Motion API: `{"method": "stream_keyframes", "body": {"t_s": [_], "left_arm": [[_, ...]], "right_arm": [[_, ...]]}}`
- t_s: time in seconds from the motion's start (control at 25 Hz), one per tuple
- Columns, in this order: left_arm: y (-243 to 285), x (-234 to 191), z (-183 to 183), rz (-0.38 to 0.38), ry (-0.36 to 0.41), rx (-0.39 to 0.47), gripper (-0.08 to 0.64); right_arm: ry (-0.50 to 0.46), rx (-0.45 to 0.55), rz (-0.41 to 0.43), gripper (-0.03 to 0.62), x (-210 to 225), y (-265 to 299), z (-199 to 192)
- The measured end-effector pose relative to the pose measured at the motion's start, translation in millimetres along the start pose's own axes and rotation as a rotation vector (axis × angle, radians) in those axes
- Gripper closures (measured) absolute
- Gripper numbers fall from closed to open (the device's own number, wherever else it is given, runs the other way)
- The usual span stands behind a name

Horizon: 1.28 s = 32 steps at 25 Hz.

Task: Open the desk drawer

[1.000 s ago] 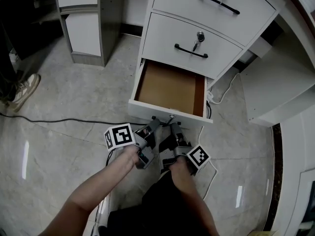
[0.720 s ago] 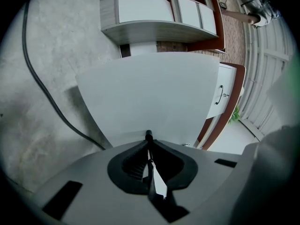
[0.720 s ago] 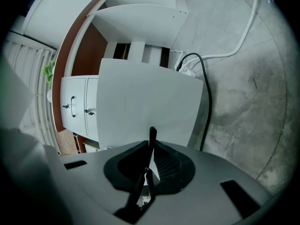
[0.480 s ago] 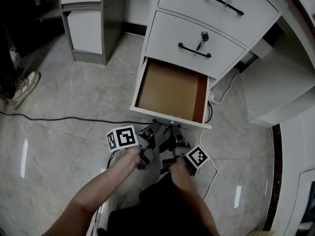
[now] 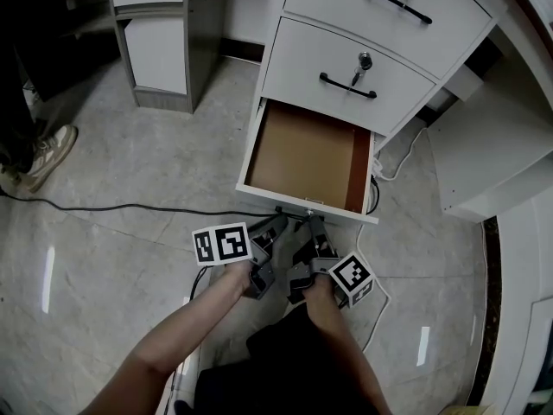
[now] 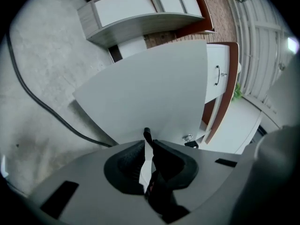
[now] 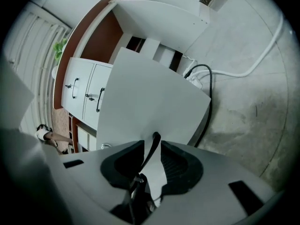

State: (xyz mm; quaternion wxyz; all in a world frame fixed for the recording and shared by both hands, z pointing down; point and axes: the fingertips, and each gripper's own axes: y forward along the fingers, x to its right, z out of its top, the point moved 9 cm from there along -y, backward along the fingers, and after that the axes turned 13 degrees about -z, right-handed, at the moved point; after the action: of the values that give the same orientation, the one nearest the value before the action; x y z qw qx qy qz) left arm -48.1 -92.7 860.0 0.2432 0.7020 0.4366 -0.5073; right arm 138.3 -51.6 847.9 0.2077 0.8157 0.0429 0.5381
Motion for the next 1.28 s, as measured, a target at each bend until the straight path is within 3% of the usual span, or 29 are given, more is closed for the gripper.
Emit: {"method": "stream_keyframes", "body": {"t_s": [0.2, 0.4, 0.52, 0.72, 0.96, 1.12, 1.28], "left_arm": [[-12.7, 10.4, -2.8, 0.017, 0.072, -0.074, 0.521], [-21.0, 31.4, -0.9, -0.034, 0.143, -0.119, 0.523], [-17.0, 48.6, 1.2, -0.076, 0.225, -0.171, 0.526], [-3.8, 81.3, 5.3, -0.159, 0.386, -0.256, 0.545], [13.4, 125.3, 31.6, -0.235, 0.593, -0.271, 0.545], [29.1, 135.6, 60.5, -0.255, 0.599, -0.233, 0.545], [43.3, 145.2, 85.1, -0.231, 0.637, -0.228, 0.545]], "right_arm": [[-0.133, -0.002, -0.007, 0.468, -6.4, -9.3, 2.0], [-0.222, 0.001, 0.006, 0.469, -9.0, -28.3, 1.8], [-0.29, 0.012, 0.074, 0.537, -18.2, -36.6, 6.0], [-0.653, 0.075, 0.227, 0.575, -61.7, -47.5, 10.5], [-0.978, 0.144, 0.383, 0.577, -126.8, -53.3, 42.5], [-0.957, 0.092, 0.386, 0.575, -153.7, -27.3, 64.5], [-1.045, 0.046, 0.356, 0.575, -171.9, -8.5, 71.3]]}}
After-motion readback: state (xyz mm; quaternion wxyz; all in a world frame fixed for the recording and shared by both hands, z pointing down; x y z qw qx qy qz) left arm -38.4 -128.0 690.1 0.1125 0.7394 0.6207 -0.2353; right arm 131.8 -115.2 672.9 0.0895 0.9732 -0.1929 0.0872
